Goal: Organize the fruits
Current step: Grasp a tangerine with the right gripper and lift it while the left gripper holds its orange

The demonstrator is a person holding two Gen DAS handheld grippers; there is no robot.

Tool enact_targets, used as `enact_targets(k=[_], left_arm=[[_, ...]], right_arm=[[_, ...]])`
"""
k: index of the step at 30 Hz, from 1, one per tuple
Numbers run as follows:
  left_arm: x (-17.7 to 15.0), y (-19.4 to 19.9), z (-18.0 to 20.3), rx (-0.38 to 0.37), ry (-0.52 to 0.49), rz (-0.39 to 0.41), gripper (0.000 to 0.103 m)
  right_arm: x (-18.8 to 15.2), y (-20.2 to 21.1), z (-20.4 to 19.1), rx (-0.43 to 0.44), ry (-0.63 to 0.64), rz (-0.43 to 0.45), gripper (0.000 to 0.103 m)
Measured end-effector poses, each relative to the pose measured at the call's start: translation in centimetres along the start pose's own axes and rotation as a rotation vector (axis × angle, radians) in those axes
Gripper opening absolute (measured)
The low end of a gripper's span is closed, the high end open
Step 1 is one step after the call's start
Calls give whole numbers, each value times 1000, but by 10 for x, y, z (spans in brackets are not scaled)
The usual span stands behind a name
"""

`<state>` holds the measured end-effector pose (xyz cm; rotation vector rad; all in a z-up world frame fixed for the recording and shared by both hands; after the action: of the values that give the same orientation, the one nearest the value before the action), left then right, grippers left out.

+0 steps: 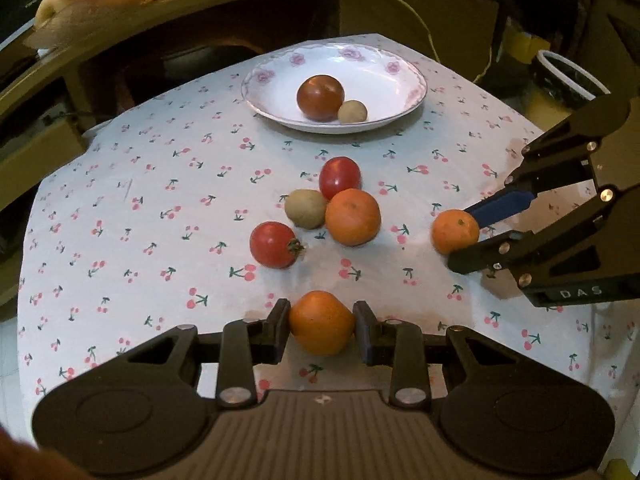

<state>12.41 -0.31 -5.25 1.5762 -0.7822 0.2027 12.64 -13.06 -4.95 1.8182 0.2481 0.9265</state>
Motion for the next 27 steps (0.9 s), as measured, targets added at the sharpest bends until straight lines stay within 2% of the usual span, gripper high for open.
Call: enact_targets(k=[3,9,12,27], left_arm=[[2,-1,3,4,-12,-11,42],[4,-3,1,15,-16,-34,56],[2,-3,-2,14,-5,-46,59],[-2,0,-5,14,28,-57,59]], right_arm=[[-2,2,3,9,-16,3,31],[0,1,3,14,-19,3,43],[1,0,5,14,-21,7,44],[3,-3,2,9,-22,2,43]])
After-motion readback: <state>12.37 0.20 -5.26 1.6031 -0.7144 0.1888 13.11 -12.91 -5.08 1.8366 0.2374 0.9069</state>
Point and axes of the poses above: each gripper's, at about its wrist camera, not at the fingertips, and y roughly against the way its jaws point, z to its right, x to its top, the point moved 2 cm from there along -y, roughly the way its jaws point, and after that the axes turned 13 degrees about x, right-handed, at the moved point
